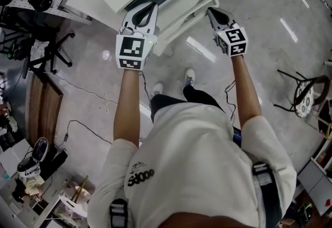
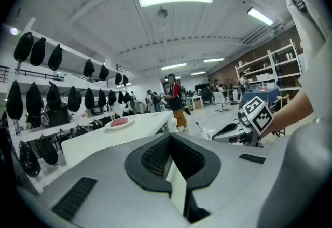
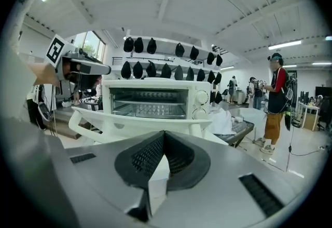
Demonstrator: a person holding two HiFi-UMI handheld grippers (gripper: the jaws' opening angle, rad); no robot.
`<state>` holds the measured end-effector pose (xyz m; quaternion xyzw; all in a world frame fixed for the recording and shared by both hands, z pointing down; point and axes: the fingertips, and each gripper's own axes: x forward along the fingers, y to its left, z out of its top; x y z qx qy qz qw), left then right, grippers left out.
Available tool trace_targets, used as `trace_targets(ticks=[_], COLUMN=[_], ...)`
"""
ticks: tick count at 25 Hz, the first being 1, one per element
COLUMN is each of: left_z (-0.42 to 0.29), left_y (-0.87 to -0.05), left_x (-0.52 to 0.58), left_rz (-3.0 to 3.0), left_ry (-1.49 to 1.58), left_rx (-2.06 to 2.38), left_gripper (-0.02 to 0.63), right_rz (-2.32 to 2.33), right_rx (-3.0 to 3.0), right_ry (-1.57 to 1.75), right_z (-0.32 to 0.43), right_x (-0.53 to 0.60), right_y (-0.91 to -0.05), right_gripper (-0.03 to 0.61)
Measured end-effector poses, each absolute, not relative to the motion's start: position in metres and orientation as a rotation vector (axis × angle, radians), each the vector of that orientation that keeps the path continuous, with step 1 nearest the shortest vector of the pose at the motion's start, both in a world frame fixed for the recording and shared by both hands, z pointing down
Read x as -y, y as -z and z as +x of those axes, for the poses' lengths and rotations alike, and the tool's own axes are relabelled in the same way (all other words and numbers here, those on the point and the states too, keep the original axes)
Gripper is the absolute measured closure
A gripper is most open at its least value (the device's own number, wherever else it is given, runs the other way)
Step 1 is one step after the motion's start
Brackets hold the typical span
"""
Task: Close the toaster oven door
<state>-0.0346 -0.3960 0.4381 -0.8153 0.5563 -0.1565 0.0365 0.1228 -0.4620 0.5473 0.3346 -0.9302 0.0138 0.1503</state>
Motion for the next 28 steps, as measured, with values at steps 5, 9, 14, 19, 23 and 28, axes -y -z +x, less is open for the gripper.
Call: trace_targets(ticks=[5,9,14,19,23,28], left_z=[-0.042,-0.044,-0.046,-0.053,-0.058,-0.074], left_y=[-0.424,-0.416,-0.412,-0.411,-0.412,-0.41], left_x=[0.387,0.379,0.379,0.38,0.379,0.372], left_rz=[-2.464,-2.445,-2.455,-2.443,-2.42,-2.391], left_ry=[0.448,0.422,0.358,0.336,0.357,0.384], left_rx=[-1.744,-1.782,-1.825,-1.872,-1.899,-1.926], left_gripper=[0.596,0.596,0.596,0.597,0.597,0.597], right_rz=[0.948,0.909,0.806,0.785,0.782,0.828], right_rx=[2.695,2.699,2.707,2.73,2.73,2.718], right_ry=[-0.008,0.035,0.021,0.009,0.021,-0.004], right_z=[0.109,0.096,0.075,0.053,0.041,0.026], right_x=[0.475,0.483,0.503,0.522,0.536,0.547], right_y=[-0.524,-0.508,-0.491,-0.476,-0.47,-0.466], right_gripper=[0.569,0.569,0.569,0.569,0.569,0.569])
